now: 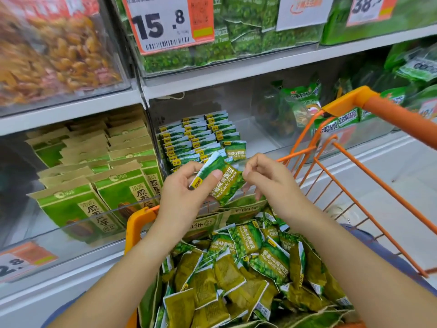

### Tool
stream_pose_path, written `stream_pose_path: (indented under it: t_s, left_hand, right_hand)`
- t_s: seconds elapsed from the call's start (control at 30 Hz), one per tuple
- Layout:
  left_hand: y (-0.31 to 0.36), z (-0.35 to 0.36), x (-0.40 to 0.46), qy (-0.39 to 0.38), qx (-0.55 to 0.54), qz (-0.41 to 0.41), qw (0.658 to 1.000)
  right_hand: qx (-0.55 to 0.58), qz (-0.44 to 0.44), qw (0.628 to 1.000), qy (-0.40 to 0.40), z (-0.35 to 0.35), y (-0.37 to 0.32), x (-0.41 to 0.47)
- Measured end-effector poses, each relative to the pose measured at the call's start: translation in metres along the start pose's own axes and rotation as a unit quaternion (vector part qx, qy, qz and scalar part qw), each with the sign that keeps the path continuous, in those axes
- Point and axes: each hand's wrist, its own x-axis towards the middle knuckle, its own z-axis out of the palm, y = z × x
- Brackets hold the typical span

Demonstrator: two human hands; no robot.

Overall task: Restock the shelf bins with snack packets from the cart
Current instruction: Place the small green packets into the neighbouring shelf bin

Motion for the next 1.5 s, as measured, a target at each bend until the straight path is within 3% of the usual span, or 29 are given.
stream_pose_path:
  t_s: [0.1, 0.2, 0.37, 0.43, 0.53, 0.63, 0.83, 0.93, 1.1, 1.4, 1.5]
  left_hand:
    - [0.014, 0.008, 0.022, 0.011, 0.130, 0.079, 0.988]
    - [0.027, 0.026, 0.060, 0.025, 0.263, 0.126, 0.956]
    - [0.006, 0.064, 0.130, -0.040, 0.396, 0.076, 0.914]
    - [-0.008, 0.073, 0.153, -0.077, 0.426, 0.010, 0.901]
    - [-0.026, 0.081, 0.172, -0.162, 0.527, -0.057, 0.833]
    - [-0.033, 0.084, 0.173, -0.201, 0.623, -0.030, 0.755]
    - [-0.034, 0.082, 0.173, -0.249, 0.662, -0.040, 0.706]
    - [-0.032, 0.082, 0.172, -0.229, 0.676, -0.044, 0.699]
    - [-0.040, 0.079, 0.171, -0.140, 0.720, 0.007, 0.680]
    - [-0.050, 0.082, 0.177, -0.149, 0.748, 0.131, 0.634]
    - [-0.053, 0.082, 0.179, -0.167, 0.756, 0.114, 0.622]
  right_hand:
    - [-0.225, -0.073, 0.967, 0.089, -0.006, 0.007, 0.000]
    - [-0.309, -0.029, 0.942, 0.130, -0.014, 0.008, 0.006]
    - [-0.367, 0.016, 0.925, 0.093, -0.014, 0.017, 0.009]
    - [-0.366, 0.002, 0.927, 0.086, -0.011, 0.017, 0.009]
    - [-0.385, -0.031, 0.919, 0.076, -0.007, 0.017, 0.007]
    - [-0.406, -0.067, 0.909, 0.057, -0.003, 0.020, 0.007]
    - [-0.413, -0.067, 0.907, 0.045, -0.001, 0.020, 0.010]
    - [-0.418, -0.061, 0.906, 0.033, -0.002, 0.019, 0.009]
    - [-0.416, -0.053, 0.907, 0.031, -0.002, 0.018, 0.008]
    - [-0.416, -0.047, 0.908, 0.019, -0.003, 0.016, 0.007]
    - [-0.415, -0.047, 0.908, 0.015, -0.004, 0.016, 0.007]
